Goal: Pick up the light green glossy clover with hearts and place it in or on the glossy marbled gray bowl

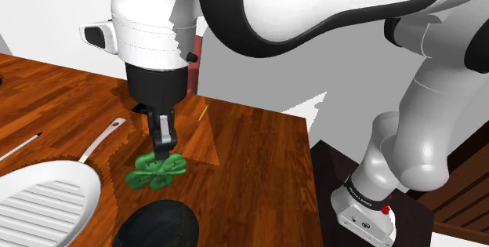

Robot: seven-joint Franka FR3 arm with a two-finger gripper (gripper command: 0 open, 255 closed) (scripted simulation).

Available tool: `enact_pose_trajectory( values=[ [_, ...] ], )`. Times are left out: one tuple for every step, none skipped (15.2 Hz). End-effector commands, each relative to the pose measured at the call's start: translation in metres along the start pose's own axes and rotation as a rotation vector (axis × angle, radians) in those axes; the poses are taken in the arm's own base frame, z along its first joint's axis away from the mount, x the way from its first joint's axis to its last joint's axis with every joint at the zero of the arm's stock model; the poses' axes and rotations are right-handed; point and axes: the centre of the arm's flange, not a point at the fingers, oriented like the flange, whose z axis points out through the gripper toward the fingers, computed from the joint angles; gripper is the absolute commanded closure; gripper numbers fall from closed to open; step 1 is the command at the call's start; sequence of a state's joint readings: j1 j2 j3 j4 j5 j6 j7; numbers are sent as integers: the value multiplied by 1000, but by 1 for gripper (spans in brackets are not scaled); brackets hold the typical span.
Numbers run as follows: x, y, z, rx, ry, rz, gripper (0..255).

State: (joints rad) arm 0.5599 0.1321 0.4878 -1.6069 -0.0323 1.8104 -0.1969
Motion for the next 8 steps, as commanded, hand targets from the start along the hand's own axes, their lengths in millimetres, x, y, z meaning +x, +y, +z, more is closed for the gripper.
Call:
enact_pose_trajectory(
  values=[
    [7, -25, -8, 0, 0, 2, 255],
    [11, -38, -10, 0, 0, 2, 255],
    [16, -52, -13, 0, 0, 2, 255],
    [15, -52, -7, 0, 0, 2, 255],
    [15, -52, -2, 0, 0, 2, 255],
    [14, -52, 3, 0, 0, 2, 255],
    [14, -52, 8, 0, 0, 2, 255],
    [13, -52, 14, 0, 0, 2, 255]
  ],
)
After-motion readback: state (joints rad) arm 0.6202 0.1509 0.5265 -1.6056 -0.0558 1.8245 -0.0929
